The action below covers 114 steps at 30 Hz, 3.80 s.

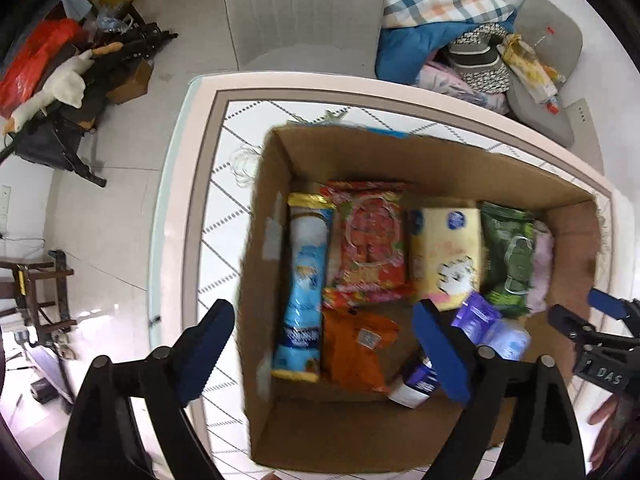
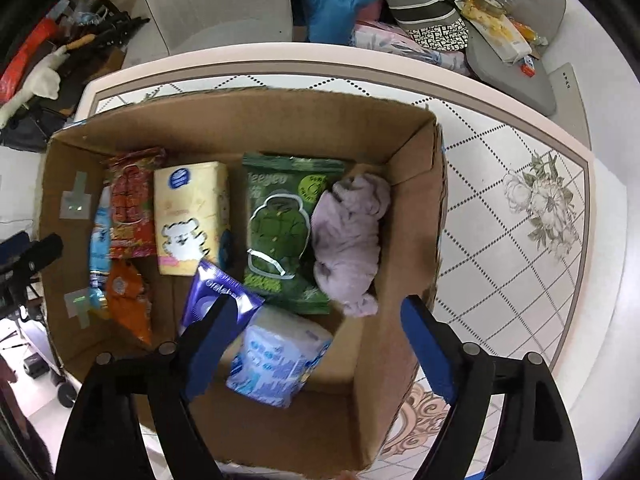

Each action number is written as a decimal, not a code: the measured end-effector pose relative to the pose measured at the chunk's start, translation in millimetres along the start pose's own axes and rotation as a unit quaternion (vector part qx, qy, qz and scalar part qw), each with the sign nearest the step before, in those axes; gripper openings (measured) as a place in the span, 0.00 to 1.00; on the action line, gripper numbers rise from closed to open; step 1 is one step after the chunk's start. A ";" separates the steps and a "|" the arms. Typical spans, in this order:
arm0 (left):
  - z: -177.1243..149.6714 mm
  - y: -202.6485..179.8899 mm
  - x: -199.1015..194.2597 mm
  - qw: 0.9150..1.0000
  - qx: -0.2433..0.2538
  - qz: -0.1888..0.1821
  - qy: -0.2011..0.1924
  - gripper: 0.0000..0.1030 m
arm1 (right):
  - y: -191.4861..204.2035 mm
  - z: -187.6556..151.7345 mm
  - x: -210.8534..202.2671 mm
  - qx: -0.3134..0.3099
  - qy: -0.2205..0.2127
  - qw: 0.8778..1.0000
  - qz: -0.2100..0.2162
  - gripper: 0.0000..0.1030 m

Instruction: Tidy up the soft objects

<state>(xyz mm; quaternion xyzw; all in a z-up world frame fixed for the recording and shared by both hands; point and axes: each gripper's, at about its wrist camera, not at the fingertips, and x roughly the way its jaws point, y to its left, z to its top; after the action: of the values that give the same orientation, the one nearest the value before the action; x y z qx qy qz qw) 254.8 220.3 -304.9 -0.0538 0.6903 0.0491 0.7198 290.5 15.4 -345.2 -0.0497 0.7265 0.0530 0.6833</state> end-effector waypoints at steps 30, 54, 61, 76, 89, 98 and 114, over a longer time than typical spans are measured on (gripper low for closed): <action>-136.3 -53.4 -190.8 0.982 0.019 0.004 -0.187 0.97 | -9.9 -162.4 -153.5 0.031 -0.163 0.985 0.053 0.97; -230.4 -66.3 -302.6 0.965 0.012 0.004 -0.261 0.97 | -22.4 -288.9 -317.7 0.024 -0.286 0.957 0.035 0.97; -232.3 -67.0 -296.8 0.968 0.013 0.003 -0.252 0.97 | -24.5 -290.3 -318.2 0.030 -0.291 0.956 0.027 0.97; -236.6 -65.6 -296.5 0.969 0.020 0.006 -0.247 0.97 | -24.1 -292.4 -314.9 0.034 -0.287 0.957 0.015 0.97; -233.4 -56.1 -292.4 0.971 0.016 -0.003 -0.239 0.97 | -29.3 -292.1 -310.9 0.036 -0.289 0.957 0.007 0.97; -232.7 -54.8 -294.0 0.971 0.016 -0.001 -0.237 0.97 | -26.7 -293.3 -311.8 0.037 -0.287 0.957 0.008 0.97; -233.7 -58.0 -298.1 0.969 0.019 0.002 -0.244 0.97 | -26.7 -295.1 -310.8 0.036 -0.287 0.957 0.005 0.97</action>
<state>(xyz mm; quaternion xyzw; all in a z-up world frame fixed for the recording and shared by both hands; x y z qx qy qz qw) 19.7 130.0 -16.1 -0.0248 0.4944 0.0493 0.8675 22.0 -53.9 -17.4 -0.0041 0.5016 0.0427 0.8640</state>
